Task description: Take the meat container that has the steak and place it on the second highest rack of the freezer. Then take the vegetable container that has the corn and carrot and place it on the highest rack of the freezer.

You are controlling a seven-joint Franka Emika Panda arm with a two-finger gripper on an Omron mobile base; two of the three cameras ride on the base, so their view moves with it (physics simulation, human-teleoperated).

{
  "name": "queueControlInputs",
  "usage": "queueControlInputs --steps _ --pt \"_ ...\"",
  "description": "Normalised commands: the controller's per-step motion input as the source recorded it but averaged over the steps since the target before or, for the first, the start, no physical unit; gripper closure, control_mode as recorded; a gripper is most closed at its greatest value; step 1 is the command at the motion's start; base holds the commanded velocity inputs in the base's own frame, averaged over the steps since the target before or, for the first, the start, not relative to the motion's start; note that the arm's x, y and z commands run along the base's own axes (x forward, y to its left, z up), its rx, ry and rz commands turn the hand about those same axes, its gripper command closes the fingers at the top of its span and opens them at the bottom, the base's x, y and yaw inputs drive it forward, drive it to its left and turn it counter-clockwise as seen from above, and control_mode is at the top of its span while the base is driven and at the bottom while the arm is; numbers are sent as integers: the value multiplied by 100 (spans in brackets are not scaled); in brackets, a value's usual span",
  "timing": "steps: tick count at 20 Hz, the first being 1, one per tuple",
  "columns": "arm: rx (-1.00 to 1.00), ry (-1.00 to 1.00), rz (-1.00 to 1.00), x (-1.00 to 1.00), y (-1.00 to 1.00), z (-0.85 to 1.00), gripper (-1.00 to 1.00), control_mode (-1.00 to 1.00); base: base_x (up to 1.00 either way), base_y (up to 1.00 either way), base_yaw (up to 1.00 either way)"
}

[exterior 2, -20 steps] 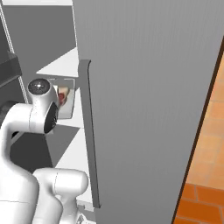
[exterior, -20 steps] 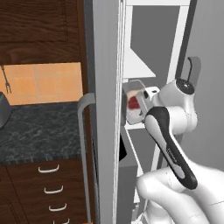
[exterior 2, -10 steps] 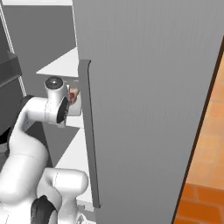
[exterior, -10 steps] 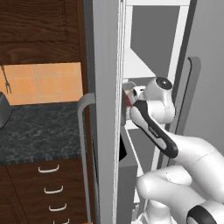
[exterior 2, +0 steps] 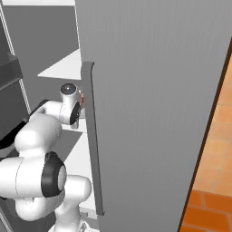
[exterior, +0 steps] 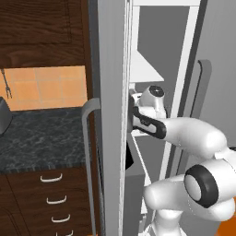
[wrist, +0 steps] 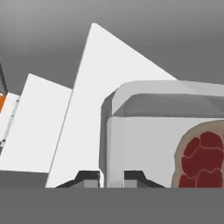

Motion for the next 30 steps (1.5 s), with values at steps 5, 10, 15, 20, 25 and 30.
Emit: queueControlInputs --steps 5,10,15,20,25,30 --pt "-8 0 -2 62 0 -53 100 -100 0 0 0" --pt "-5 0 -4 27 0 -55 100 -100 0 0 0" --pt "0 0 -1 23 -2 -27 -100 -100 0 0 0" --pt "0 -5 0 -2 -7 -10 -100 -100 0 0 0" --pt "11 -22 0 -47 -25 20 -100 -100 0 0 0" --pt "6 -18 -4 -66 -9 68 -100 -100 0 0 0"
